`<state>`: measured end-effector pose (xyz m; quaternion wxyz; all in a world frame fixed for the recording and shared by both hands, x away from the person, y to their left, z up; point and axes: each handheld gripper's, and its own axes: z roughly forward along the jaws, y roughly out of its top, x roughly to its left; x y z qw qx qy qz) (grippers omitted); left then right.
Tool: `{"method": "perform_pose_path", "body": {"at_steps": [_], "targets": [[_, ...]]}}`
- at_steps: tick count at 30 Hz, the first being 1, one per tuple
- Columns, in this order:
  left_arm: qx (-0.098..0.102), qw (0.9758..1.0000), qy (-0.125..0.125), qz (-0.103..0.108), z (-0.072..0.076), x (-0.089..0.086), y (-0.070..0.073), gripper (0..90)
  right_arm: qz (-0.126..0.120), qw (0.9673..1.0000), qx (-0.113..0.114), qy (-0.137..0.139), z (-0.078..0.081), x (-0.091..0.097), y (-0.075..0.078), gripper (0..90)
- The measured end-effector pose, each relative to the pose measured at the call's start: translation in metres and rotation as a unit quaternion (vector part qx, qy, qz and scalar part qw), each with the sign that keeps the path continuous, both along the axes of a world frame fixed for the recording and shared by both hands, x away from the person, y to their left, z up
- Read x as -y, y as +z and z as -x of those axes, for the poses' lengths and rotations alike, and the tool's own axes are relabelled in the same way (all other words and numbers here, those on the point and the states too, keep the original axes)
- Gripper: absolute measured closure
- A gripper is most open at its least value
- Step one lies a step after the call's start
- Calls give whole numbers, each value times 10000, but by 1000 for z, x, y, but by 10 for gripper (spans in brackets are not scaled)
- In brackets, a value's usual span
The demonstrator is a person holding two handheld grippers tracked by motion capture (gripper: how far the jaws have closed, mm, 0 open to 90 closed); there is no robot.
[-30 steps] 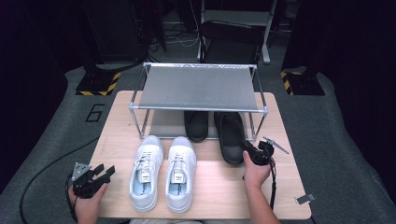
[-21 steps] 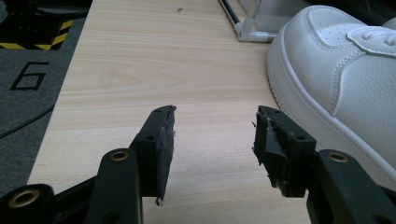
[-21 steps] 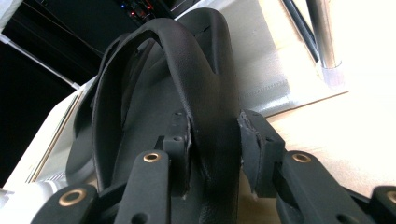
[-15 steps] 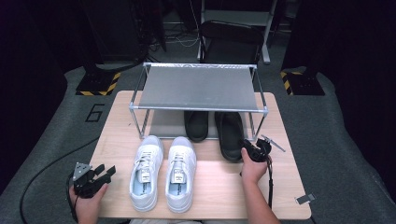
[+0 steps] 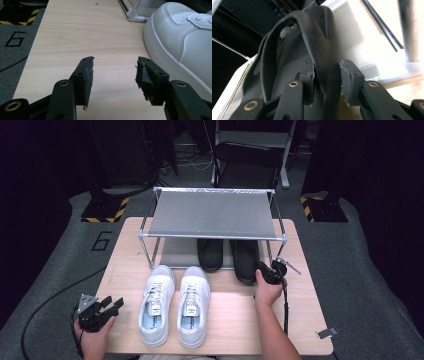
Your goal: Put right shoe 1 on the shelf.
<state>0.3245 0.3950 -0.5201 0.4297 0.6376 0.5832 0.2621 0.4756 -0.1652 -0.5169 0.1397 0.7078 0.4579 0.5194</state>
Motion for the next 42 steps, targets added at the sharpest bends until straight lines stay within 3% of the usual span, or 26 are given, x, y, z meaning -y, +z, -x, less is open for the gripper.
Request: {"method": "perform_pose_path", "body": {"at_steps": [2, 4, 10, 11, 14, 18, 21, 35, 42], "targets": [[-2, 10000, -1, 3, 0, 0, 0, 475, 5, 10000, 12, -17, -3, -1, 0, 655], [-32, 10000, -5, 17, 0, 0, 0, 474, 217, 9998, 16, 21, -10, -5, 2, 655], [-30, 10000, -6, 18, -1, 0, -1, 474, 39, 9999, 94, -126, -25, -13, 4, 656], [-42, 10000, -2, 29, -1, 0, -1, 474, -124, 9998, 32, -169, -27, -14, 4, 656], [36, 10000, 39, 35, -1, 1, -3, 474, 55, 9999, 3, -159, -33, -15, 3, 655], [23, 10000, 41, 40, -2, 1, -3, 474, 94, 9997, 87, -223, -39, -16, 2, 654], [-33, 10000, -1, 25, -1, 1, -2, 474, -19, 9995, 75, -317, -41, -16, 0, 654], [-34, 10000, -11, 29, 0, 1, -2, 474, 157, 9994, 60, -296, -42, -24, -6, 654], [-27, 10000, 26, 58, 0, 1, -3, 474, 106, 9993, 41, -366, -45, -27, -11, 653]]}}
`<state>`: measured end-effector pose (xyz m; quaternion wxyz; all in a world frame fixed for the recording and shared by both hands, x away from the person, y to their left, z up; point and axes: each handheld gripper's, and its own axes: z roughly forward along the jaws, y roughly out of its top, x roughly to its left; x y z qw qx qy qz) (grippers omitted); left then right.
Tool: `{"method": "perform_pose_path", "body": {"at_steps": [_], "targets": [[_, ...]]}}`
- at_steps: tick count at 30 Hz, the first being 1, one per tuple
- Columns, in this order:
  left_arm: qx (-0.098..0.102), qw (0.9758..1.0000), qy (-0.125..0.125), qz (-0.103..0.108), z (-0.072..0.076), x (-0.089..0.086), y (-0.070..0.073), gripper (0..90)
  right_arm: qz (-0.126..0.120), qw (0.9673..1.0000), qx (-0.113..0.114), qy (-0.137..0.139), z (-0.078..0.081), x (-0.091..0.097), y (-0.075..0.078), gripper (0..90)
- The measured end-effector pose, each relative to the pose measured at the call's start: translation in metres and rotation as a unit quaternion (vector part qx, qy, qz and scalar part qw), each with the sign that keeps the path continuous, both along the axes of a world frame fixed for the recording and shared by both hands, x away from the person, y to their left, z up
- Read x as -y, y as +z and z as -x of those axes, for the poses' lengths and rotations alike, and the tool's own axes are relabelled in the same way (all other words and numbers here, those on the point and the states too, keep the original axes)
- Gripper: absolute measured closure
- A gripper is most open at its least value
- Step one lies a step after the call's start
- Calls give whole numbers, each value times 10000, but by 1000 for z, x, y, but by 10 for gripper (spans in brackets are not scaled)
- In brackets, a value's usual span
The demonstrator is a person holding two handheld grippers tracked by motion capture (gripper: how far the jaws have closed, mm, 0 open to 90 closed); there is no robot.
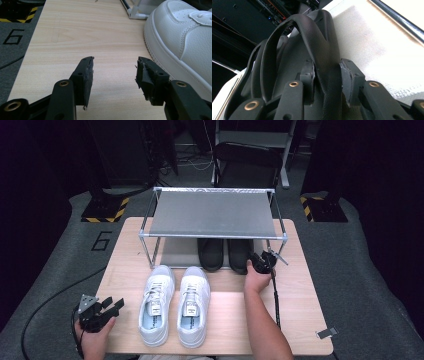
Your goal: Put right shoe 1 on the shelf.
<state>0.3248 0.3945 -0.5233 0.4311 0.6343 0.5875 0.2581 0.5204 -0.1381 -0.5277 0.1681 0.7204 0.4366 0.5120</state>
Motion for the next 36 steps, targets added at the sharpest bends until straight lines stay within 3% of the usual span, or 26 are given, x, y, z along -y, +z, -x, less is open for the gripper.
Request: {"method": "perform_pose_path", "body": {"at_steps": [9, 18, 27, 36], "targets": [[-57, 10000, -10, 19, 1, -1, 0, 473, -113, 9999, 70, -101, -4, -4, -6, 654], [-58, 10000, -5, 20, 3, -2, 0, 474, -149, 9998, -49, -89, -5, -3, -9, 636], [20, 10000, 24, -8, 3, -1, 0, 472, 224, 9997, -134, 30, 2, -3, -1, 596], [-26, 10000, -13, 2, 5, 0, 2, 469, 410, 9990, 90, 160, 24, 3, 6, 583]]}}
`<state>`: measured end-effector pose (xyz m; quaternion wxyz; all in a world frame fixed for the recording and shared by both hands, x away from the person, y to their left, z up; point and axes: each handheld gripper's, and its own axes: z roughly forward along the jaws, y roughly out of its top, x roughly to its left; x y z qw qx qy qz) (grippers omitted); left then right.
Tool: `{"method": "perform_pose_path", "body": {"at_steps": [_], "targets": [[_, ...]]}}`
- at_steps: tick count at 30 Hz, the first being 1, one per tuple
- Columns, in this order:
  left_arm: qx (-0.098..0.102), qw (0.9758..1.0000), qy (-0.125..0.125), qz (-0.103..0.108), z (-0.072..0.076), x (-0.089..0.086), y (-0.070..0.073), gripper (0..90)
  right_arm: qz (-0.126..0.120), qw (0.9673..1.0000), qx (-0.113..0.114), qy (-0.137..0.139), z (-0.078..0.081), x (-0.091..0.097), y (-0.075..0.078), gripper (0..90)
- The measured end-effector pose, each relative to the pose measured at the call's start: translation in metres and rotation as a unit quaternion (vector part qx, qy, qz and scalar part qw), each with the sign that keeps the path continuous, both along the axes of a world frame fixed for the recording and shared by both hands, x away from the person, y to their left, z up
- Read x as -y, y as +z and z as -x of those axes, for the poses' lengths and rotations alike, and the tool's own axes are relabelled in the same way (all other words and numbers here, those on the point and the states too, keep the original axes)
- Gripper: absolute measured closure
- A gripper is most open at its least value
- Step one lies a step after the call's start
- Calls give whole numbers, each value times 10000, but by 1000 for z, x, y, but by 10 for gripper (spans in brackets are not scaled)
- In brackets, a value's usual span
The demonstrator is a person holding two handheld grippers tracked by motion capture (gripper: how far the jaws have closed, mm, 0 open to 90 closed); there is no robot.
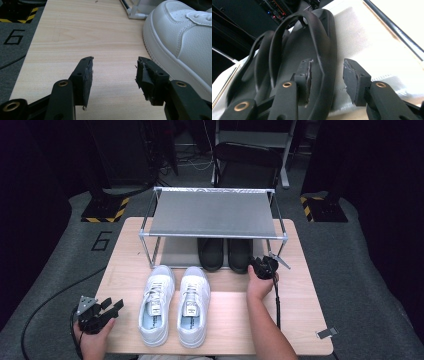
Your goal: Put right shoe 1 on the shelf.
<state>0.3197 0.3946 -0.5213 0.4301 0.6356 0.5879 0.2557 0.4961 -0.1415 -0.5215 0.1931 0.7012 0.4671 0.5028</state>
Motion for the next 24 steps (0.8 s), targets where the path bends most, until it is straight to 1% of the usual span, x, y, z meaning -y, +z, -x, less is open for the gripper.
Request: {"method": "perform_pose_path", "body": {"at_steps": [3, 5, 6, 7, 9, 10, 11, 13, 14, 15, 17, 18, 19, 20, 21, 22, 24], "targets": [[-31, 10000, 8, 31, 0, 1, 0, 469, 2, 10000, 81, 43, 9, 3, 6, 592], [3, 10000, -2, 25, -1, 1, 0, 469, 44, 9999, 108, 104, 13, 4, 8, 600], [-3, 10000, 3, 16, -1, 1, 0, 469, 75, 9998, 39, 175, 15, 4, 11, 605], [39, 10000, 20, 9, -1, 2, 0, 469, 174, 9995, 48, 257, 18, 5, 13, 606], [31, 10000, -7, 45, -1, 2, 0, 469, 221, 9991, 162, 326, 25, 6, 17, 609], [22, 10000, -2, 66, -1, 2, 0, 466, 253, 9987, 185, 400, 28, 6, 19, 609], [31, 10000, 16, 51, -1, 2, 1, 467, 245, 9984, 169, 470, 32, 7, 21, 610], [55, 9999, 92, 20, -1, 1, 1, 470, 300, 9974, 212, 619, 38, 8, 23, 609], [126, 9998, 159, 38, -1, 2, 1, 470, 330, 9966, 219, 729, 42, 9, 24, 609], [94, 9998, 161, 79, 0, 1, 1, 470, 403, 9952, 263, 853, 45, 9, 26, 609], [41, 9999, 138, 95, 2, 0, 2, 468, 594, 9925, 330, 1013, 54, 11, 28, 621], [98, 9998, 146, 96, 1, 0, 1, 475, 590, 9916, 361, 1091, 58, 12, 29, 623], [69, 9999, 122, 79, 2, 0, 1, 481, 580, 9908, 358, 1173, 61, 13, 29, 626], [105, 9998, 149, 91, 1, 1, 0, 488, 585, 9902, 328, 1222, 65, 15, 30, 631], [39, 9999, 83, 83, 1, 0, 0, 497, 599, 9895, 305, 1282, 68, 16, 31, 636], [45, 9999, 81, 80, 1, 1, 0, 506, 660, 9878, 341, 1371, 73, 17, 31, 637], [46, 10000, 54, 55, 2, 2, 1, 516, 734, 9857, 327, 1481, 80, 19, 30, 636]]}}
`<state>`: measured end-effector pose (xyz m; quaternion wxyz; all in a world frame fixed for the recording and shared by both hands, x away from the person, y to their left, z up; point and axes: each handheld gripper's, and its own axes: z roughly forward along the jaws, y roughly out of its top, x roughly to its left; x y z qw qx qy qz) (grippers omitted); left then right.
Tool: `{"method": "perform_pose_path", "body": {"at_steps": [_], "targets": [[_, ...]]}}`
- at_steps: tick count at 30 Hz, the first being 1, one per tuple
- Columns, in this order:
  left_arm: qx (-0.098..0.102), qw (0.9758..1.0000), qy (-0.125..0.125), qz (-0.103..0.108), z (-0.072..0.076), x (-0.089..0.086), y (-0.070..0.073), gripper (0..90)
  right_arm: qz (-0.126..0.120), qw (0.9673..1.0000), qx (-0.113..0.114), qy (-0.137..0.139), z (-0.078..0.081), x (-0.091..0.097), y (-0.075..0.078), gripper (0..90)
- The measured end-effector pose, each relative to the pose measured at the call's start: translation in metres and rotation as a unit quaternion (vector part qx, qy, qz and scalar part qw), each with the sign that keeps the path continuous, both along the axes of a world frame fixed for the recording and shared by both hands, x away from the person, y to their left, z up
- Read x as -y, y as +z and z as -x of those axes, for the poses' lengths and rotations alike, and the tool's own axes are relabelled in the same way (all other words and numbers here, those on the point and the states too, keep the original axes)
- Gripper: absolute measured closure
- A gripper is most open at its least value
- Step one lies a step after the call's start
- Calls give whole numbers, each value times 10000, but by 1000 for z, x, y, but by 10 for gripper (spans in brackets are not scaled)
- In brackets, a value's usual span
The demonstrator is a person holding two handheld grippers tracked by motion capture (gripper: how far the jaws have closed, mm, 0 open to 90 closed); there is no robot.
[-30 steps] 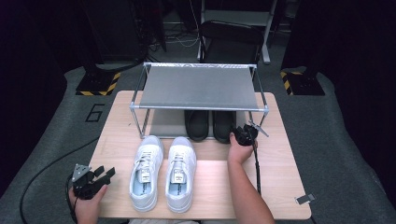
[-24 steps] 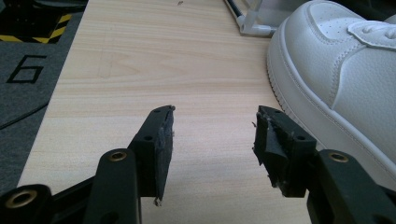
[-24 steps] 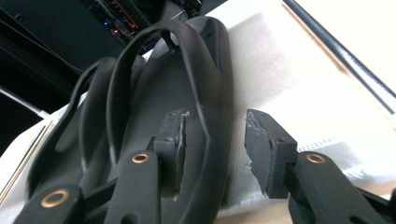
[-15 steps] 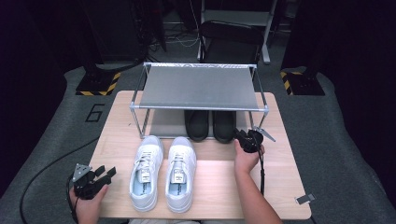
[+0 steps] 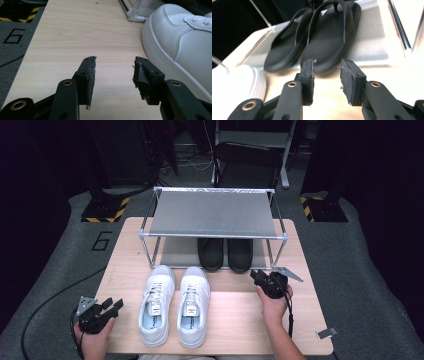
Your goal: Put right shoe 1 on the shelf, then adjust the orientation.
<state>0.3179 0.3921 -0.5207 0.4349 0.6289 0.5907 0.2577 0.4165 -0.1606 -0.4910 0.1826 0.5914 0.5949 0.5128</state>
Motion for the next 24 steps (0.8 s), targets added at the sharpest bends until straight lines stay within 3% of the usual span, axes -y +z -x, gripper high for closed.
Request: {"method": "perform_pose_path", "body": {"at_steps": [3, 4, 14, 15, 16, 17, 21, 24], "targets": [[75, 10000, -17, 40, 0, 2, 0, 513, 59, 9999, -76, 107, 10, 3, -2, 629], [116, 9999, 10, 1, 1, 4, 1, 505, 63, 9997, -116, 214, 22, 7, -5, 622], [138, 9997, -121, 189, 2, 5, 5, 483, 427, 9980, 135, 449, 79, 29, -14, 543], [191, 9995, -111, 244, 3, 6, 6, 487, 396, 9981, 129, 452, 81, 31, -14, 536], [116, 9995, -159, 260, 3, 5, 7, 493, 291, 9984, 129, 469, 84, 34, -14, 525], [205, 9993, -158, 264, 3, 6, 8, 500, 234, 9987, 111, 433, 86, 36, -14, 524], [213, 9986, -324, 356, 5, 8, 14, 520, 602, 9974, 285, 290, 87, 40, -15, 524], [243, 9983, -371, 389, 6, 10, 18, 517, 708, 9963, 329, 346, 87, 38, -16, 524]]}}
